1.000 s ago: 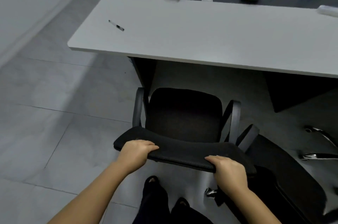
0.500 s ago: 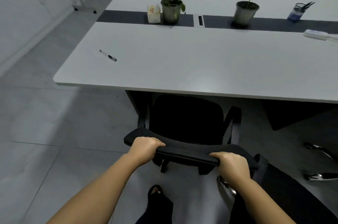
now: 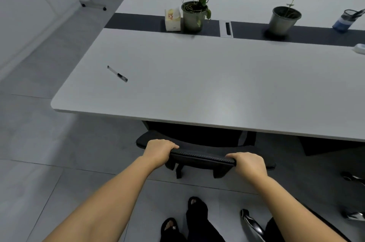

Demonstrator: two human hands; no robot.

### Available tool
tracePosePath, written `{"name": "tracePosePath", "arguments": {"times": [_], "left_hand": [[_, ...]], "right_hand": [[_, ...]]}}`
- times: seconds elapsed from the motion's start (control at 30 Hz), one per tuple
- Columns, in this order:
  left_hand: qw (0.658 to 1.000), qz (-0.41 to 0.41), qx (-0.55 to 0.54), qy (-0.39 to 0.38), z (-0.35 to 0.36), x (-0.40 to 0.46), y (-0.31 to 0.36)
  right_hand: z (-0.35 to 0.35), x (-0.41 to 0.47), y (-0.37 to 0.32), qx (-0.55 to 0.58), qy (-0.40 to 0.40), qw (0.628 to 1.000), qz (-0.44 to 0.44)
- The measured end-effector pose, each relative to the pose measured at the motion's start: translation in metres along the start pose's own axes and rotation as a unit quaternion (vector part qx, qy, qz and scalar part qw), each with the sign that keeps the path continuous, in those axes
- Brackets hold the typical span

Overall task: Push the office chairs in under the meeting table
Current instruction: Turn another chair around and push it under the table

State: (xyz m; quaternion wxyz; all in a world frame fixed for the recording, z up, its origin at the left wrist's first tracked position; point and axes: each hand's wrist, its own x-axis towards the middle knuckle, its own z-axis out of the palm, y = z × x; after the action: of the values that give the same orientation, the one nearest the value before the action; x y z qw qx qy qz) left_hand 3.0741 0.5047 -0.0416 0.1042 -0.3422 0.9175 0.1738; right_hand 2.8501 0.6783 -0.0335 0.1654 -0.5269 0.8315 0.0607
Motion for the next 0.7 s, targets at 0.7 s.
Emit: {"name": "tracePosePath", "arguments": {"times": [0.7], "left_hand": [[0.998, -0.005, 0.042, -0.038, -0.021, 0.037, 0.004]], "right_hand": [[-0.019, 0.051, 0.024, 0.004, -0.013, 0.998, -0.064]]}}
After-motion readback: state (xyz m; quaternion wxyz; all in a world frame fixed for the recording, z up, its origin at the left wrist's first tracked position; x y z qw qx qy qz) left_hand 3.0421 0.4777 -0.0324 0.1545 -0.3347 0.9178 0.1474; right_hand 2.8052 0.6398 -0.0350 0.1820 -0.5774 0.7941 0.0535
